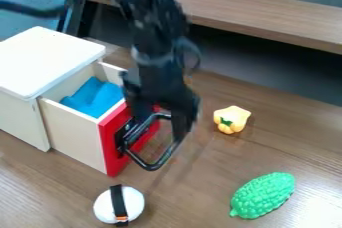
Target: Open the drawer.
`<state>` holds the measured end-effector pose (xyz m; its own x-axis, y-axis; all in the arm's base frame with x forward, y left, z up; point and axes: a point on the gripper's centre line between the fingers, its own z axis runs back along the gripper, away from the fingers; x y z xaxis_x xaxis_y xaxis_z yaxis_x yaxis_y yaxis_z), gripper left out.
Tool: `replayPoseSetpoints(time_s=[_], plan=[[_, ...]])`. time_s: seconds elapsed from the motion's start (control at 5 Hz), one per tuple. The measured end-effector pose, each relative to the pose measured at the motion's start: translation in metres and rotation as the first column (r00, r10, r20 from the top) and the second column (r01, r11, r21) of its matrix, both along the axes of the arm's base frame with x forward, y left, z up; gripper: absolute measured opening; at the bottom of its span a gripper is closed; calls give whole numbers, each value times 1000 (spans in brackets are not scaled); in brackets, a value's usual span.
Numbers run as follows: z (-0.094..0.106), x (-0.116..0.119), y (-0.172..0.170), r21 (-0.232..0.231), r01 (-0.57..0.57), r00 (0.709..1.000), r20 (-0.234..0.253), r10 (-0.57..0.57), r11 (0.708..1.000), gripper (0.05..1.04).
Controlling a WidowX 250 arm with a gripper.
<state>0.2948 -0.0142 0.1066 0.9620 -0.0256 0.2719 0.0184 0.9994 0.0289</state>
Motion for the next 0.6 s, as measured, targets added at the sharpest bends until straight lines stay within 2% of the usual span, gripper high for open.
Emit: replayPoseSetpoints(time_s=[0.2,0.4,0.6], plan=[[31,-8,7,-10,-33,997,69,34,999,999],[59,-16,14,-42,-46,988,148,52,998,999],[69,-27,19,-67,-43,984,169,53,997,999]])
